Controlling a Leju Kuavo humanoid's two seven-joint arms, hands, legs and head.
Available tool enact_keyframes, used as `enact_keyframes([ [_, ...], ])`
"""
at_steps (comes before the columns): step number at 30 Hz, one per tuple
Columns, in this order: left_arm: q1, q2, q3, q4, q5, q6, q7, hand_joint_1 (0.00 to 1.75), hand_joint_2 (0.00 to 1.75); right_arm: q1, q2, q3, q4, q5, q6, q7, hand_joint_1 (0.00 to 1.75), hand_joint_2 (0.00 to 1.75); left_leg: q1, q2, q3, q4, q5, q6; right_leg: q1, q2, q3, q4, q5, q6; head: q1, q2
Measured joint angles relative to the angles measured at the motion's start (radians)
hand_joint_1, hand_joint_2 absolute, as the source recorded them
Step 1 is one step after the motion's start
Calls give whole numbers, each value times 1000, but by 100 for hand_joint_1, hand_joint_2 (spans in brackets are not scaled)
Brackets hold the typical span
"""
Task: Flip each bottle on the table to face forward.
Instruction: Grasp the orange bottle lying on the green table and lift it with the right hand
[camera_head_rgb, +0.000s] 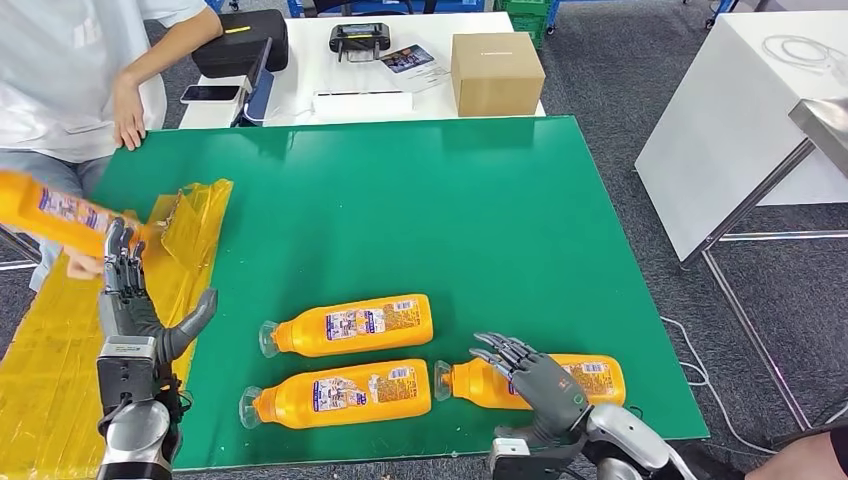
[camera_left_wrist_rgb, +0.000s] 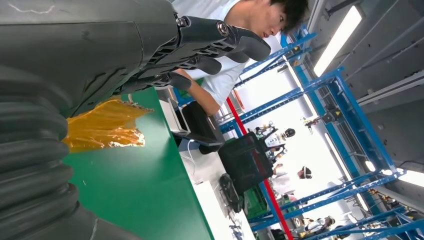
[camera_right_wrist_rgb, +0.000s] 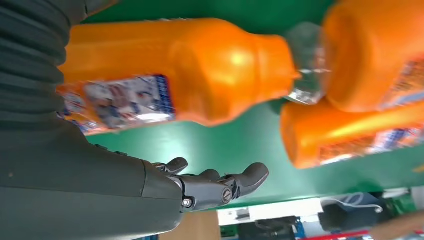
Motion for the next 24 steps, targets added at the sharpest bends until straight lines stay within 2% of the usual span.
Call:
enact_keyframes([
  [11, -2, -4, -1, 7, 4, 9, -1, 0, 175, 36, -29, -74, -10, 83, 5, 79, 0, 175, 0, 0, 0, 0, 0, 0, 0, 0, 0, 0, 0, 0, 0, 0],
  [19, -2, -9, -1, 7, 8, -3, -1, 0, 175, 34, -16, -96, 1, 205, -46, 174, 0, 175, 0, 0, 0, 0, 0, 0, 0, 0, 1, 0, 0, 0, 0, 0],
  [24, -2, -14, -1, 7, 8, -4, -1, 0, 175, 33, -4, -105, 13, 223, -52, 190, 0, 175, 0, 0, 0, 0, 0, 0, 0, 0, 1, 0, 0, 0, 0, 0],
])
